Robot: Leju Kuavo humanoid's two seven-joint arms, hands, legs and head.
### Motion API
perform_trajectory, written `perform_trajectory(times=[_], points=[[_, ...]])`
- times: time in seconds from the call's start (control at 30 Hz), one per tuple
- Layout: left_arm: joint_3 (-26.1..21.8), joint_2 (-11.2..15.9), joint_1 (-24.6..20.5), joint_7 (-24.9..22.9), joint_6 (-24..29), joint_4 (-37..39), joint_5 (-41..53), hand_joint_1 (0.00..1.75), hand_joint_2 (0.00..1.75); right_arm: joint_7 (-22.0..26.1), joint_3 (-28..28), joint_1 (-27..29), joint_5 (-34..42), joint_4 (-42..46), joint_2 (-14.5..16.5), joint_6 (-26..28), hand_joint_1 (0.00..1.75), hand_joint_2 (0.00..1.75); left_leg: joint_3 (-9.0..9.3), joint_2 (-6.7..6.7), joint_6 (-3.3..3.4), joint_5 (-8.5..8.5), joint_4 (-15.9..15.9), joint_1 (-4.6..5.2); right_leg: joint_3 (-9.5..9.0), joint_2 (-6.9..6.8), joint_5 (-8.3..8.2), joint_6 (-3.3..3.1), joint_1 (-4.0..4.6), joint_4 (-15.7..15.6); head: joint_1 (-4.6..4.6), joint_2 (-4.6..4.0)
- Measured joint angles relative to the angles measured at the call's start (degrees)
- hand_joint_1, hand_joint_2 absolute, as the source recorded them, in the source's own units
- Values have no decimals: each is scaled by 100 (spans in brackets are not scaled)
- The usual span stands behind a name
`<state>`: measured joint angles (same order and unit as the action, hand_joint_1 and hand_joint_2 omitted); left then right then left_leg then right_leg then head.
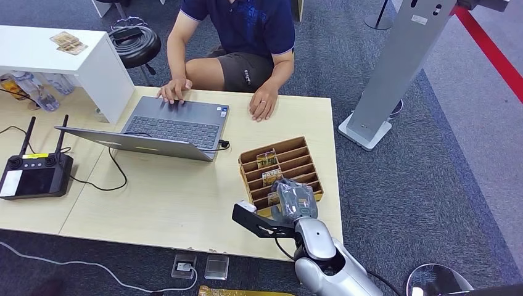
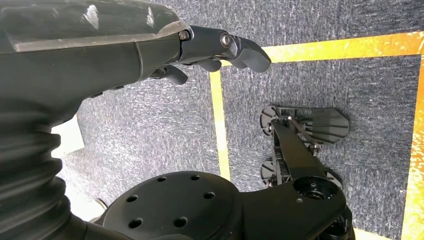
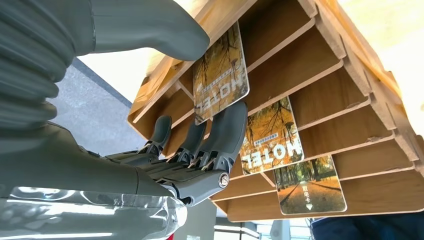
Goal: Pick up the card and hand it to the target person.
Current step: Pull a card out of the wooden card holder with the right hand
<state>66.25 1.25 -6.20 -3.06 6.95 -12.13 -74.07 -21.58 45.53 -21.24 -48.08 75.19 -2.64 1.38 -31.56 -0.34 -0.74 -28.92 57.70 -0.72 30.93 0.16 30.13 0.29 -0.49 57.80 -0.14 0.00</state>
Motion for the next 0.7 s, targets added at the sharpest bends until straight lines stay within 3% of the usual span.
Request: perform_trajectory(times=[0.37,0.5,0.6,0.7], points=[[0,0,0,-17,1,-2,6,0,175,-32,42,29,37,-1,-8,21,86,175,0,0,0,0,0,0,1,0,0,0,0,0,-2,0],[0,0,0,-17,1,-1,11,0,175,-40,43,37,41,-1,-12,29,144,175,1,0,0,0,0,0,1,0,0,0,0,0,-1,0],[0,0,0,-17,5,-1,11,0,175,-38,43,44,41,-1,-14,43,168,175,0,0,0,0,0,0,1,0,0,0,0,0,1,0],[0,0,0,-17,7,-1,11,0,175,-26,43,37,36,-1,-15,61,175,175,1,0,0,0,0,0,0,0,0,0,0,0,-1,0]])
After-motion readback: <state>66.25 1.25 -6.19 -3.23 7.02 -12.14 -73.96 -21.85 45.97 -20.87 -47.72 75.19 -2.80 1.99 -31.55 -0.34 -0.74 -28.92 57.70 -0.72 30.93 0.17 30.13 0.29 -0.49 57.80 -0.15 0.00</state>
